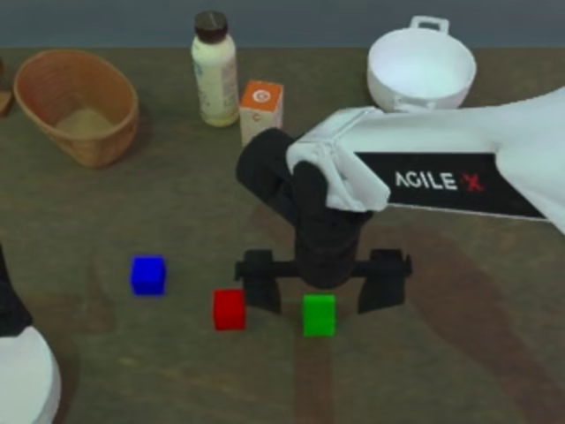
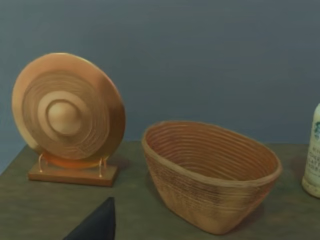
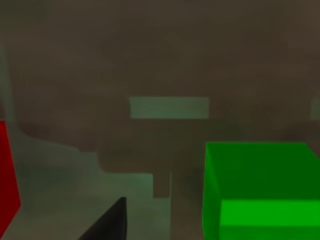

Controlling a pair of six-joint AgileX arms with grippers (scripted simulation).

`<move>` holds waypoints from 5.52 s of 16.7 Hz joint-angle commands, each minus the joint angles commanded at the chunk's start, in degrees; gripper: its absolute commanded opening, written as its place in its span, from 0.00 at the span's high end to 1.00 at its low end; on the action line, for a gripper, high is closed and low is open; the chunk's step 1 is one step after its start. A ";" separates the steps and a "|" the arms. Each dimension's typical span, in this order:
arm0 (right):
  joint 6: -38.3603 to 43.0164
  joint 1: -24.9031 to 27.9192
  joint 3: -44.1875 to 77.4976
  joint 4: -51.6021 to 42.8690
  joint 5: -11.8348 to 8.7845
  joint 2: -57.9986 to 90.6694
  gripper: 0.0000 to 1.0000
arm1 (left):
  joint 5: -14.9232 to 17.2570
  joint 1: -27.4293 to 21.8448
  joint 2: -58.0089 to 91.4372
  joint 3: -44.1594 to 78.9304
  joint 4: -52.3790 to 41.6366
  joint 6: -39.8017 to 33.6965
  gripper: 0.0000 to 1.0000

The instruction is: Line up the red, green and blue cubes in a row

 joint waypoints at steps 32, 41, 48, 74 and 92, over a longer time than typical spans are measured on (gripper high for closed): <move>-22.55 -19.79 -33.60 11.53 8.63 -60.75 0.00 | 0.01 -8.74 49.67 34.97 -24.98 -8.33 0.00; -39.87 -37.23 -74.85 36.70 5.17 -109.19 0.00 | -0.11 -16.30 93.44 63.93 -46.83 -15.31 0.00; -44.86 -43.50 -88.90 50.36 -0.39 -126.21 0.00 | 0.05 -19.55 111.24 77.14 -55.29 -18.41 0.00; -45.05 -43.86 -89.63 51.28 -0.82 -127.47 0.00 | 0.13 -19.67 120.55 70.04 -39.48 -18.40 0.45; -45.05 -43.86 -89.63 51.28 -0.82 -127.47 0.00 | -0.25 -19.56 118.77 71.07 -41.13 -18.10 1.00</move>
